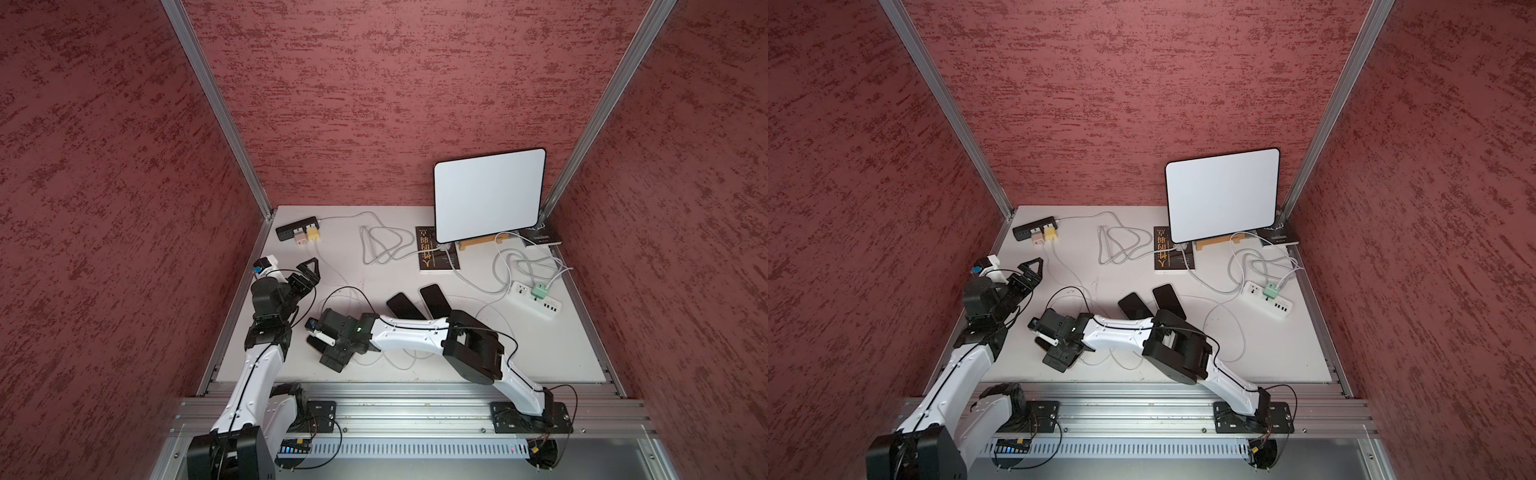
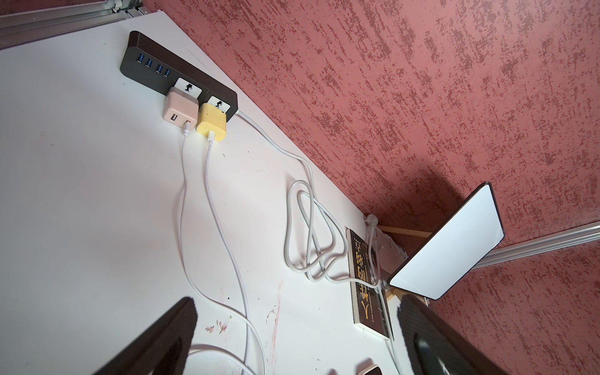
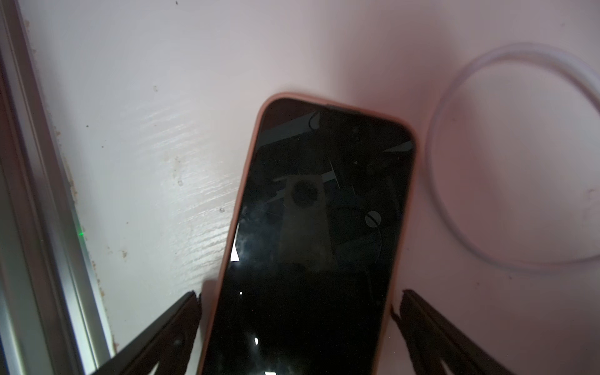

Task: Unplug the charging cable from the phone
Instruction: Pick up the phone at the center of the board.

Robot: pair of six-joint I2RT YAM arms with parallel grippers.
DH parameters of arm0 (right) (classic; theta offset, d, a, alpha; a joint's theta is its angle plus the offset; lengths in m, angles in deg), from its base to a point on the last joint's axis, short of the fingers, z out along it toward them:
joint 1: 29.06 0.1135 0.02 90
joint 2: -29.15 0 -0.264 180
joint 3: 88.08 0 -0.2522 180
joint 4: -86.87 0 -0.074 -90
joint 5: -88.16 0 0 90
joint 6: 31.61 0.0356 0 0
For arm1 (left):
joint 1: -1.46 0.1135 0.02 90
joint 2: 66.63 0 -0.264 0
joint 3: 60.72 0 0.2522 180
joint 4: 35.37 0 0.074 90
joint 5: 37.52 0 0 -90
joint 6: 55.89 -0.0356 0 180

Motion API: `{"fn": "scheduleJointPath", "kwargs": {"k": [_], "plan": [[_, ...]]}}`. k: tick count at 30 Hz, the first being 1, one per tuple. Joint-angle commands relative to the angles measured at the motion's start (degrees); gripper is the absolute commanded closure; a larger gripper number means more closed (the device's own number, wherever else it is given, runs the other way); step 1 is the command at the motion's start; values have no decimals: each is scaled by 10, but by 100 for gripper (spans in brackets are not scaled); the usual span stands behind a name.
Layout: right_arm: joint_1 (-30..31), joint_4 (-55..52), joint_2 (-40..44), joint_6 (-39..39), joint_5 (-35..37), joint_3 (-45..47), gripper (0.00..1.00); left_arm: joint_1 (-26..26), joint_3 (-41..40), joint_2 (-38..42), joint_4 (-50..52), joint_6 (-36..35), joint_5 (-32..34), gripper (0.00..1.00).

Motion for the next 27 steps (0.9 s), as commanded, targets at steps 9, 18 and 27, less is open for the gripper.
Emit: {"fn": "scheduleJointPath", "kwargs": {"k": [9,18,27], "plan": [[5,-10,-16,-7,10,-16,24,11,-10,7,-13,6,-8,0],[5,26,42,-5,33,25,50,12,-14,20,-16,5,-7,0],[-26,69,115,36,-25,81,58,12,-19,23,-30,3,-21,0]]}}
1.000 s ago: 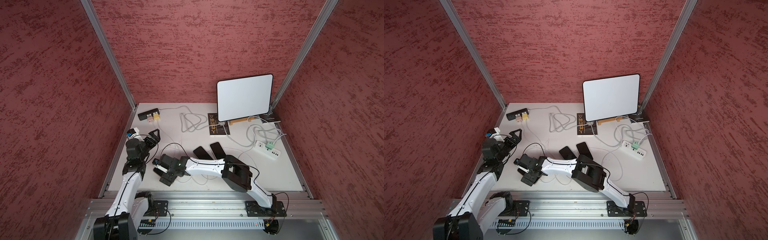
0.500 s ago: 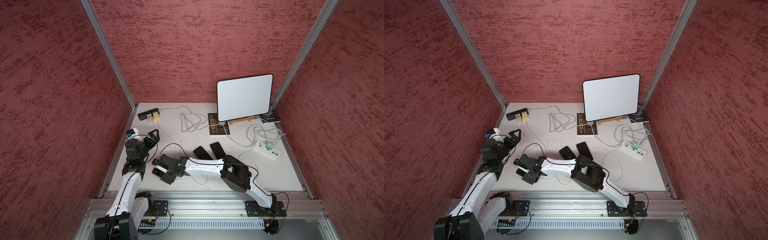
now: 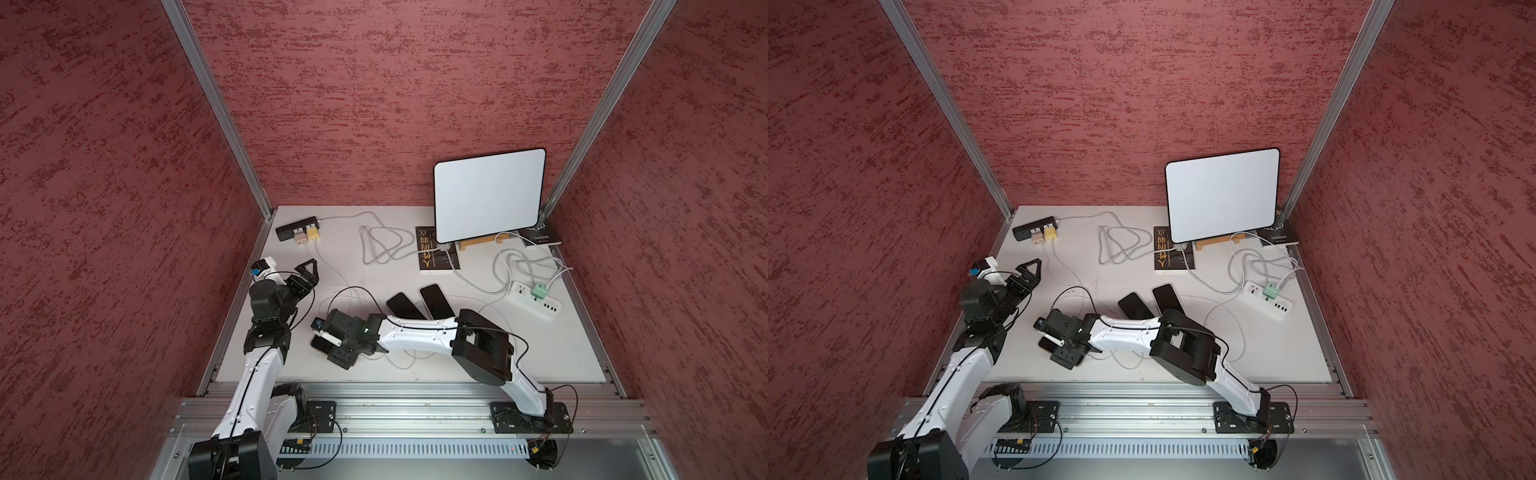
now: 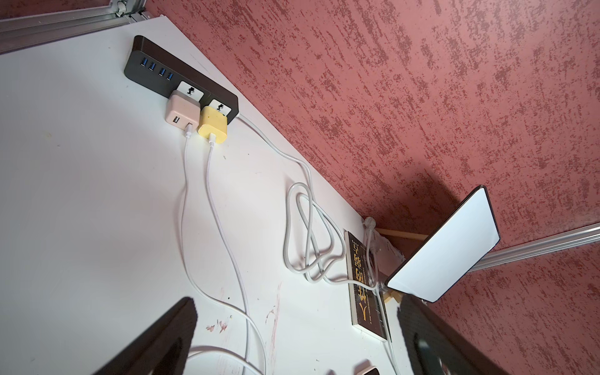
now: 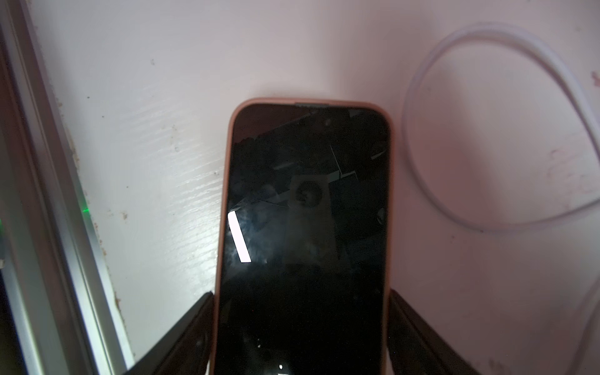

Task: Unplug the charging cable from the phone
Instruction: Pick up the phone at the center of the board.

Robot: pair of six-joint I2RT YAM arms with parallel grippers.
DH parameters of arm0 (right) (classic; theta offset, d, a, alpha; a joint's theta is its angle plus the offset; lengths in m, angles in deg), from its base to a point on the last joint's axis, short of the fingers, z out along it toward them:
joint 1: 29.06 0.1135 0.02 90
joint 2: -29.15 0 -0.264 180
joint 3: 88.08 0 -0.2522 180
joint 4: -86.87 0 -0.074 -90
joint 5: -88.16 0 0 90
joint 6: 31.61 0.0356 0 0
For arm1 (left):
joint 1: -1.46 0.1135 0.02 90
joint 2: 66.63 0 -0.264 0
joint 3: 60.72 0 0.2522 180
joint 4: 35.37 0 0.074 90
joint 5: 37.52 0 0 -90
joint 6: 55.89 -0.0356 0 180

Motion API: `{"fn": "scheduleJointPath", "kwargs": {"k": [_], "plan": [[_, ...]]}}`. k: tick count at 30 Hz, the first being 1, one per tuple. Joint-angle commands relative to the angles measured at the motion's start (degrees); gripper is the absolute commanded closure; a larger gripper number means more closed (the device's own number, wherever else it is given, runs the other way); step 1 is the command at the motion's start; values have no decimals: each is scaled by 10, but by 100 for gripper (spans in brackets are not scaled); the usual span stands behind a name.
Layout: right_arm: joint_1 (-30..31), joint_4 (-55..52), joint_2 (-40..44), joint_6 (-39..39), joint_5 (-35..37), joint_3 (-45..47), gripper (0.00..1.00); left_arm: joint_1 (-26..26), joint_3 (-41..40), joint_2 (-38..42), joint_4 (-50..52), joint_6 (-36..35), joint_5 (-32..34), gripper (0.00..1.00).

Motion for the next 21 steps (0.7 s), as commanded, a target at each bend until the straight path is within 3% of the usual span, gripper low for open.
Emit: {"fn": "scheduleJointPath", "kwargs": {"k": [1,9,21], "plan": [[-21,52,59,30,-31,12,59,5,-8,6,-26,-2,-15,0],[-72,118,117,97,-118,75,61,3,-12,0,-53,3,-46,0],[-169,306,168,278,-282,194,63,-18,-10,-22,-101,1,-98,0]]}}
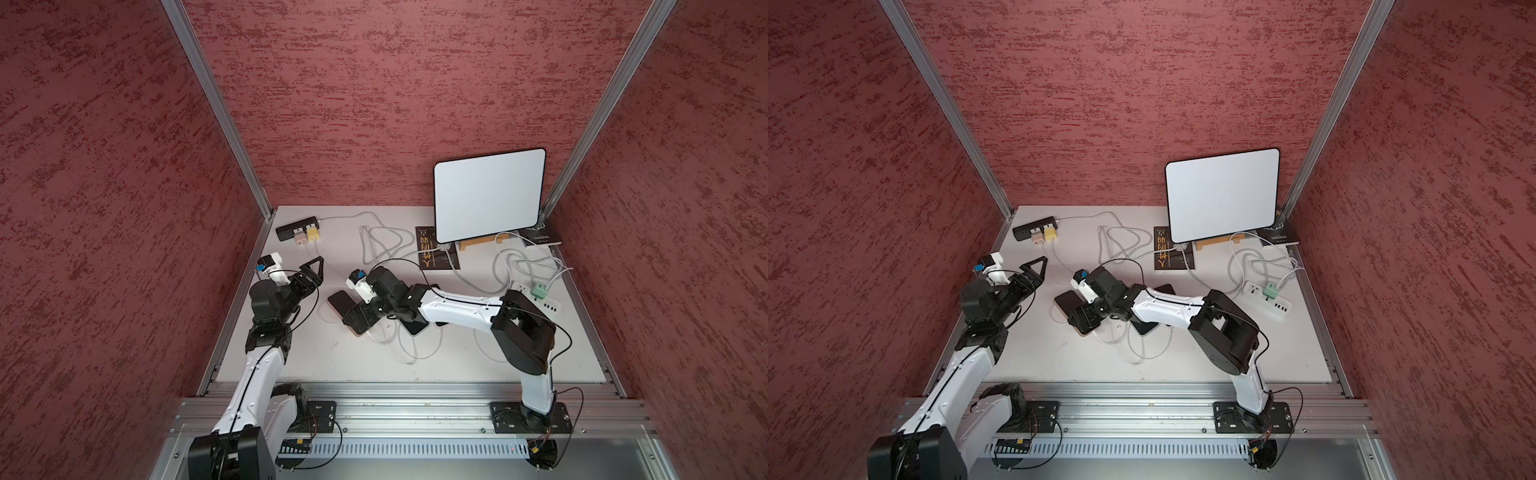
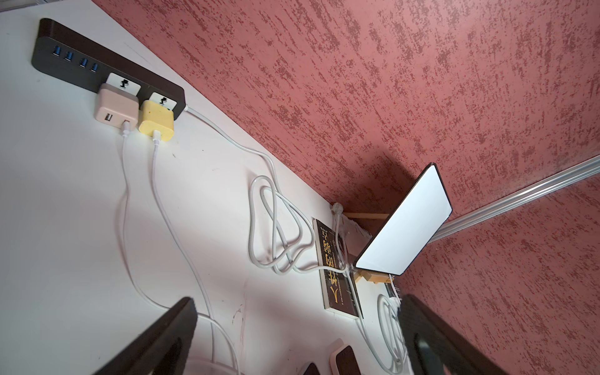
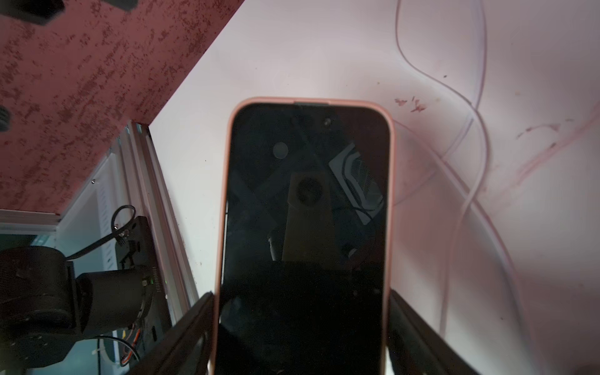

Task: Unplug the charging cable from the phone
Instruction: Pick up the phone at the center of the board.

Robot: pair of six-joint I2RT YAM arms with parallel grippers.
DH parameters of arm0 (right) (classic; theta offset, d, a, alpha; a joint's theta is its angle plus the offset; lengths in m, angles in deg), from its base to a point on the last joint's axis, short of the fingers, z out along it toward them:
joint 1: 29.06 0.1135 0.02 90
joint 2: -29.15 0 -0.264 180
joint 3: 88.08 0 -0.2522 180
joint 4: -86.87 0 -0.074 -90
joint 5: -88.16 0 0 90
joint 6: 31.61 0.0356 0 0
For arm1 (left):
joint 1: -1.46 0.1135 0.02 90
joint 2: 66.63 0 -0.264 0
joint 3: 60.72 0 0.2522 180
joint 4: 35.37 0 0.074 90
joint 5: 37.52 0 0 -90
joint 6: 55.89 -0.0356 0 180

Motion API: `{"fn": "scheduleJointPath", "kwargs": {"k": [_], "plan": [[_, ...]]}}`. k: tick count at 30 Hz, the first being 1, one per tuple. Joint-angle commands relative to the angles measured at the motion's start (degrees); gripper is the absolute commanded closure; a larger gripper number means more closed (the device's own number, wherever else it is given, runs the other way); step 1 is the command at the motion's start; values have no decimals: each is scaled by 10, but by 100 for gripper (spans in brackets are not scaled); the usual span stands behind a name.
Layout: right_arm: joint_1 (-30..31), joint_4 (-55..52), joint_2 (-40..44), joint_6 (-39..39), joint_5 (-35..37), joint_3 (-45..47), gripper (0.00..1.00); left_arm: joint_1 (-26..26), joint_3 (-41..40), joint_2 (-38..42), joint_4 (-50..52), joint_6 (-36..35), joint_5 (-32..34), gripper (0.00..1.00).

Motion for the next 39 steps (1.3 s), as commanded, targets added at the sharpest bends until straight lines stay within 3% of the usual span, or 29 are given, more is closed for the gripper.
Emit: {"fn": "scheduleJointPath", "kwargs": {"k": [1,11,27,39], "plan": [[-26,122,32,92,-77,28,63,-9,-3,-9,-34,-6,-29,0],[-91,372,41,268,-148,142,67,-37,11,-60,-75,-8,-95,0],[-136,506,97,317,-168,235,68,-79,45,-180,-186,29,-228,0],[-141,593,114,352,-232,244,67,-102,47,-223,-312,73,-309,0]]}}
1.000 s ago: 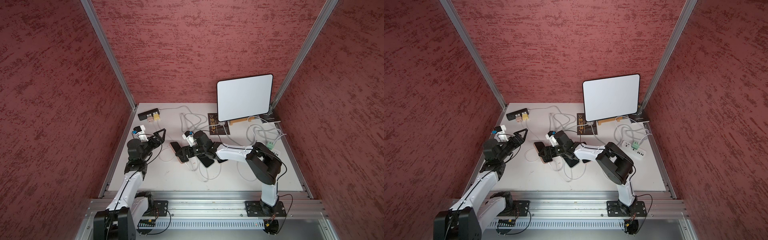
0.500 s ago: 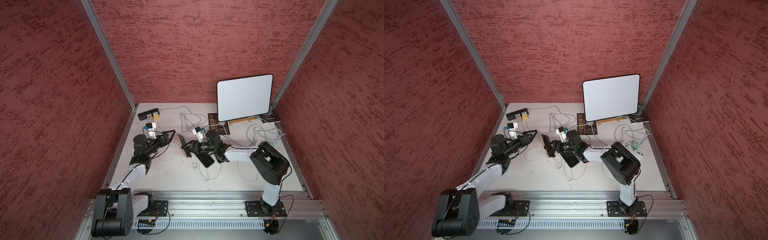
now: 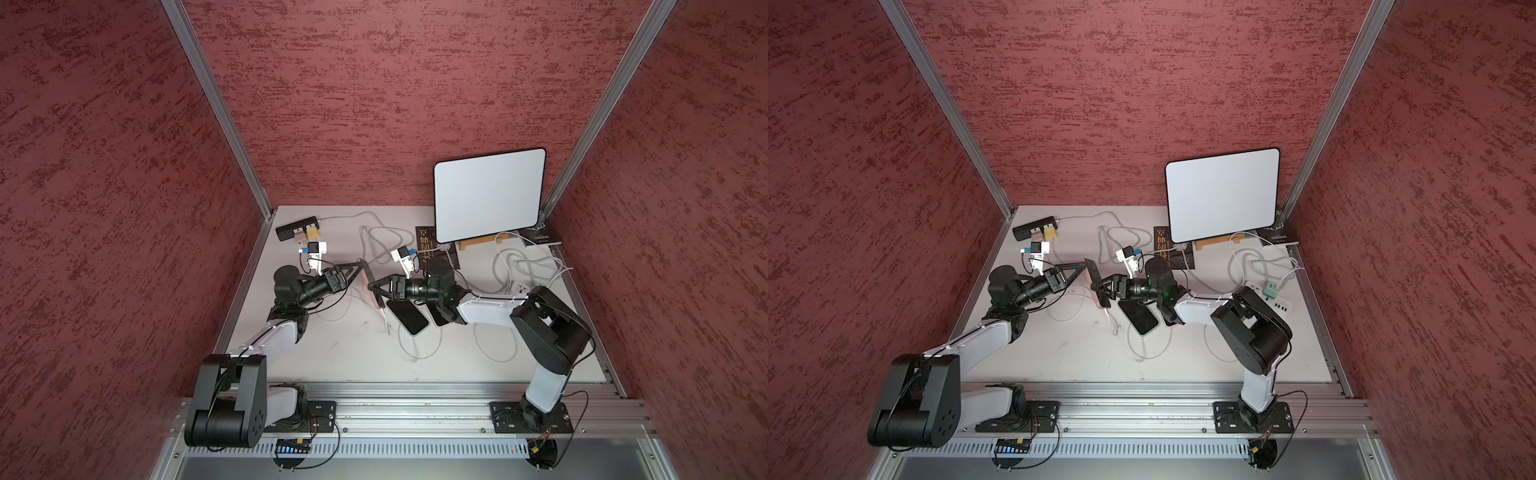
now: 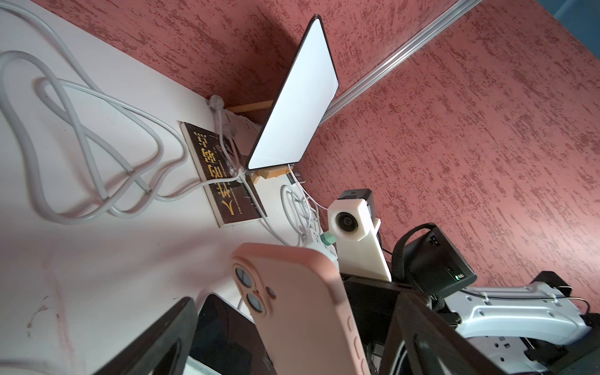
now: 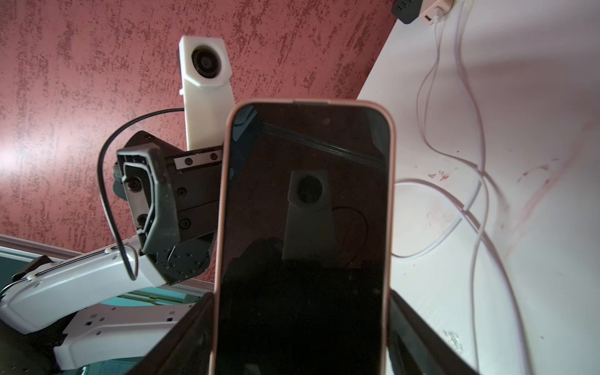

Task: Unplug the charging cable from the phone
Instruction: Pick up the phone at the center of the board.

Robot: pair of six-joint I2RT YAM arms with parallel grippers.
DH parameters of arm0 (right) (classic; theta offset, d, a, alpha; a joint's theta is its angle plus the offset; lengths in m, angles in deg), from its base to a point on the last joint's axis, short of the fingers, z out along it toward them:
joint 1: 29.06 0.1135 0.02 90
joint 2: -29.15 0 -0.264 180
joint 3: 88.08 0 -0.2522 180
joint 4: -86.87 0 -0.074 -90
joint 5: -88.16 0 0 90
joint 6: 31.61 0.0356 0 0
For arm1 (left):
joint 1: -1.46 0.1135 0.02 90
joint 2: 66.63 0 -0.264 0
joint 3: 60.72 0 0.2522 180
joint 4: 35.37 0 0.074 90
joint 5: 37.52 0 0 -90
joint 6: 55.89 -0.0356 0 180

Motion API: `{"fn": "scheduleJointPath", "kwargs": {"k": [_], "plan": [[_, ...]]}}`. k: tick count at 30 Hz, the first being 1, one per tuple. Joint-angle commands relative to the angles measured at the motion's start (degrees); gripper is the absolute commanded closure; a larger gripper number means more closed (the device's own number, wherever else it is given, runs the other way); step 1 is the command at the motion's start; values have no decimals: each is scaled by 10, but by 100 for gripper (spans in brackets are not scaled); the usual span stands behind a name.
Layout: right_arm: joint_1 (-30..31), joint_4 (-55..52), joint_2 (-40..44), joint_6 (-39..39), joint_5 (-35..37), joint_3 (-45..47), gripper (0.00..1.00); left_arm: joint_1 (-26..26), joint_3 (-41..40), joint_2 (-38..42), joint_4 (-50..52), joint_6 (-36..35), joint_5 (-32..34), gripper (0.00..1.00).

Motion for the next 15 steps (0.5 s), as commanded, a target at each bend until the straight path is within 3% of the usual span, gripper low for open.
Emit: {"fn": "scheduleJointPath", "kwargs": {"k": [1,15], "plan": [[-5,87,27,20,-37,0,67,-4,12,-14,-78,27,-41,0],[-6,187,8,71,-77,0,66,-19,15,-39,-143,50,-68,0]]}}
